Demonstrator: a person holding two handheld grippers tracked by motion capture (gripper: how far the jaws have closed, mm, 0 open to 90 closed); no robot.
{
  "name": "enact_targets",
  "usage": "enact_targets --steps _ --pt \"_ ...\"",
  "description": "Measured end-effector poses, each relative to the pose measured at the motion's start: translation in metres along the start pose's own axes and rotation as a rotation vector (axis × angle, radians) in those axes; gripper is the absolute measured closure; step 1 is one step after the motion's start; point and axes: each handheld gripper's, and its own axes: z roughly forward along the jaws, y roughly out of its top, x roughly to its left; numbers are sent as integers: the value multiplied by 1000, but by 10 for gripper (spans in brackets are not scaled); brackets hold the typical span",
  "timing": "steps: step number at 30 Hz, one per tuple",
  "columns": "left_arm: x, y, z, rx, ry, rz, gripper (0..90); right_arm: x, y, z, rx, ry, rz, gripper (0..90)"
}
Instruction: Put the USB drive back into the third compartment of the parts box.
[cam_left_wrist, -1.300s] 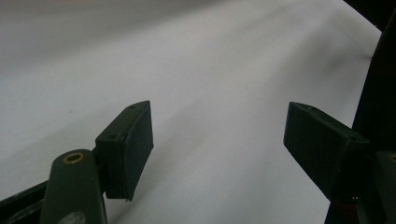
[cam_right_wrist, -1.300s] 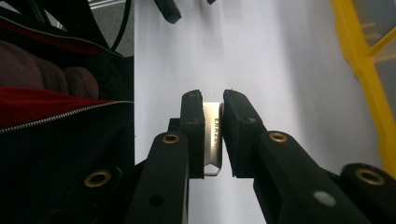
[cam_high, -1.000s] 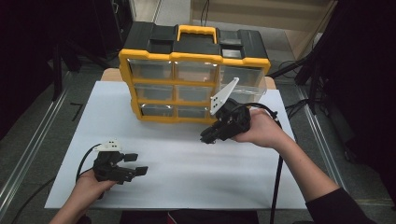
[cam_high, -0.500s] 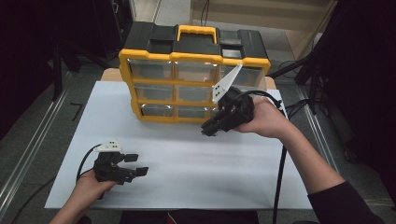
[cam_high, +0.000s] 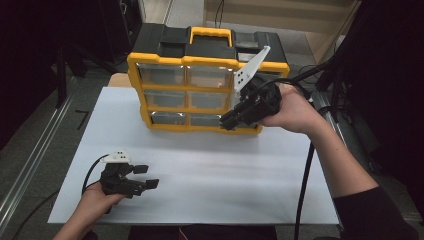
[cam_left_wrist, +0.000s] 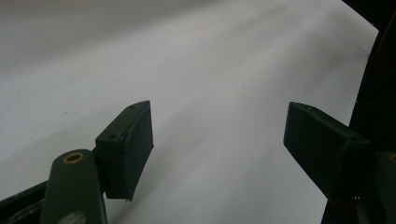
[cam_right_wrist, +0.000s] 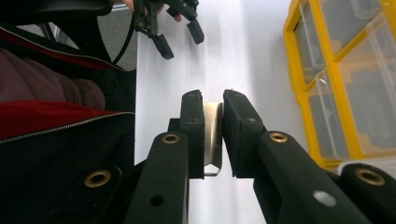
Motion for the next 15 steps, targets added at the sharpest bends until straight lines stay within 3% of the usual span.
enact_targets --steps 5,15 --pt "0 0 0 0 -8 -2 255 -5 1 -14 -7 10 11 766" --pt "0 0 0 1 -7 -2 255 -16 2 -38 6 -23 36 766"
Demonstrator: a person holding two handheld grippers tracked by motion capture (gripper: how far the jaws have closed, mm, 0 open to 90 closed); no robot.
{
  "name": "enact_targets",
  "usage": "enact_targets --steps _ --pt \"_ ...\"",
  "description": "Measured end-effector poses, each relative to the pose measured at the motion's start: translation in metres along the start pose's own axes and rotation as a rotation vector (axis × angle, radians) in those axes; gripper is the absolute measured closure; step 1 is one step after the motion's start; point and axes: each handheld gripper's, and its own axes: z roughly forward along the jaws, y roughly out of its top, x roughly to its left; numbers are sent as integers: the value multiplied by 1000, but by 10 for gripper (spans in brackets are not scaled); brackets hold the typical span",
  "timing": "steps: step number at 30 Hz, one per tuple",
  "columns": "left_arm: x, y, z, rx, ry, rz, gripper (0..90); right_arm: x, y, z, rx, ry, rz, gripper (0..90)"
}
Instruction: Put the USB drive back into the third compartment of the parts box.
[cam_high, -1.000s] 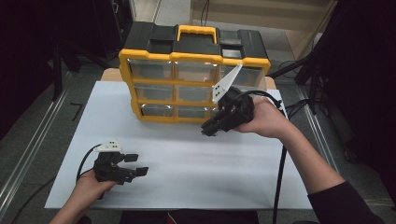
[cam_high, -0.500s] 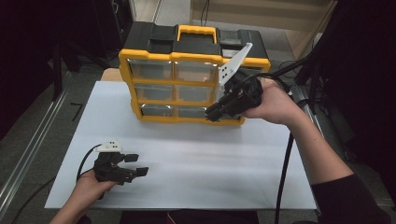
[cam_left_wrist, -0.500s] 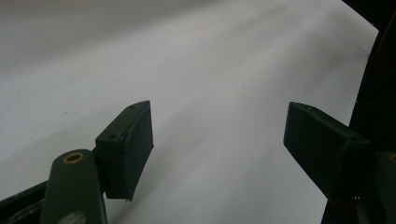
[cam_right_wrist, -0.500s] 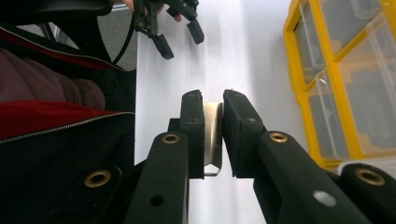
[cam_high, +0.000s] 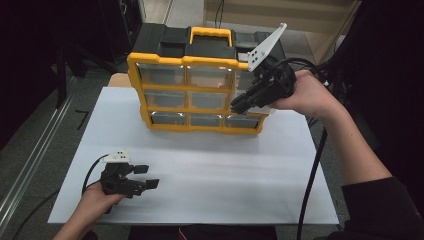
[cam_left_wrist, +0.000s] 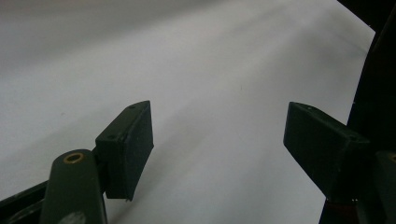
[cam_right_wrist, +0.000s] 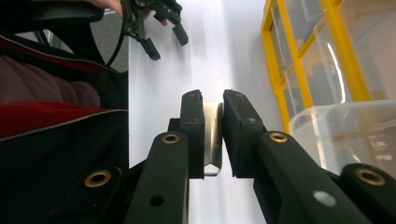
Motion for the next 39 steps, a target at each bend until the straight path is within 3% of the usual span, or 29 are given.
enact_targets --steps 18,39 --pt "-1 0 0 1 -9 5 260 -31 -9 -34 -21 -63 64 766" --pt "0 0 -1 -2 -11 5 260 -63 -4 -28 -19 -140 130 764"
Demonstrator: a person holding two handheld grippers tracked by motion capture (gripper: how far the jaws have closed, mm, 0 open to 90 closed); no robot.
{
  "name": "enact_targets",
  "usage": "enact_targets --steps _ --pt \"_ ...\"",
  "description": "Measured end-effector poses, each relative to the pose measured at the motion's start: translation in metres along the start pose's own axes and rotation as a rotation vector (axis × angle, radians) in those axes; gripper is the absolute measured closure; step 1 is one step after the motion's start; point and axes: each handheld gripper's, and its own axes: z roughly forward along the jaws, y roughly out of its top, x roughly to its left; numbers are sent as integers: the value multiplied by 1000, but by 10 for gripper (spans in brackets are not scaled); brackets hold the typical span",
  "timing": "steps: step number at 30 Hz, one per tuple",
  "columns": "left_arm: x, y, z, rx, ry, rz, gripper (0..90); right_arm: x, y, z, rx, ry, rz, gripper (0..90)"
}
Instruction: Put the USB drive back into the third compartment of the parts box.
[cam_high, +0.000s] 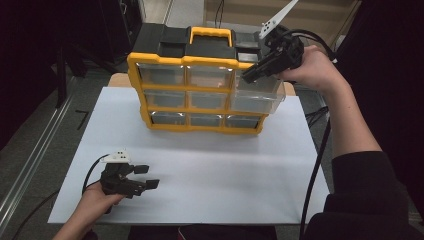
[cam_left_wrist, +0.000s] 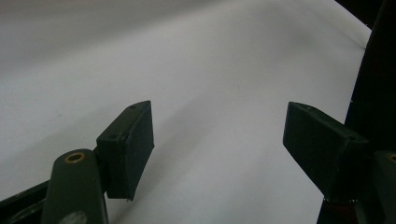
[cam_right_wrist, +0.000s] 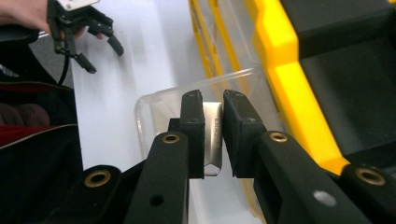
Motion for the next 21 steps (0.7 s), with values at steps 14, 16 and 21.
enact_targets --steps 14,16,21 --pt "0 -1 -1 -5 2 -6 260 0 0 2 -63 -24 47 473" --pt "0 -1 -1 -3 5 -4 261 3 1 2 -85 -36 37 422" --pt "0 -1 -1 -1 5 -4 260 16 12 6 -104 -10 15 325"
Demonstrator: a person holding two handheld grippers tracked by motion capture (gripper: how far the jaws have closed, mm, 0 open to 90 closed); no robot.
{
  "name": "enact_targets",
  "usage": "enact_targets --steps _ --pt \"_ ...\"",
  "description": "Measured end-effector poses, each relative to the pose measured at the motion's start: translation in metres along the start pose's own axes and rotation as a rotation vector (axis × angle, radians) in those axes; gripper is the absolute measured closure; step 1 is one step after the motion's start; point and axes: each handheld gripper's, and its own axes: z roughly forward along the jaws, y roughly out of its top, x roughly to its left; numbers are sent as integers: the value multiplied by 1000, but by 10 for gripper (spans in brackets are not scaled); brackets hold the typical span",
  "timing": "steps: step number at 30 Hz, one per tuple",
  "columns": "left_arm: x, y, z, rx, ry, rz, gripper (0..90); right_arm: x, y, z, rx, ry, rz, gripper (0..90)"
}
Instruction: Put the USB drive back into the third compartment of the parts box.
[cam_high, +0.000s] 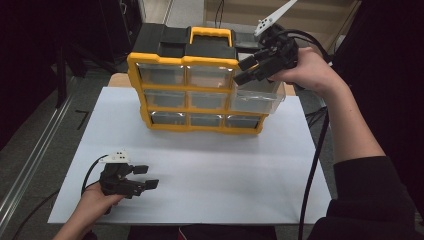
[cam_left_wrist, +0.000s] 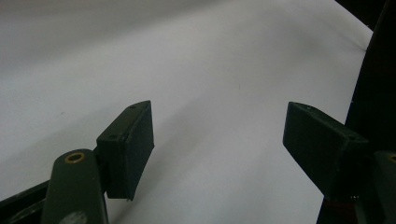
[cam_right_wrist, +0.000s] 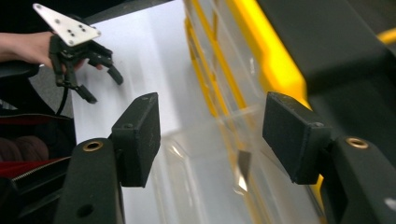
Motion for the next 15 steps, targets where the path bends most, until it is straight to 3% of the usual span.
enact_targets --steps 5,15 --pt "0 0 0 -3 1 -2 260 15 8 10 9 36 -10 241" --pt "1 0 -1 -6 6 1 260 33 11 34 24 86 28 257"
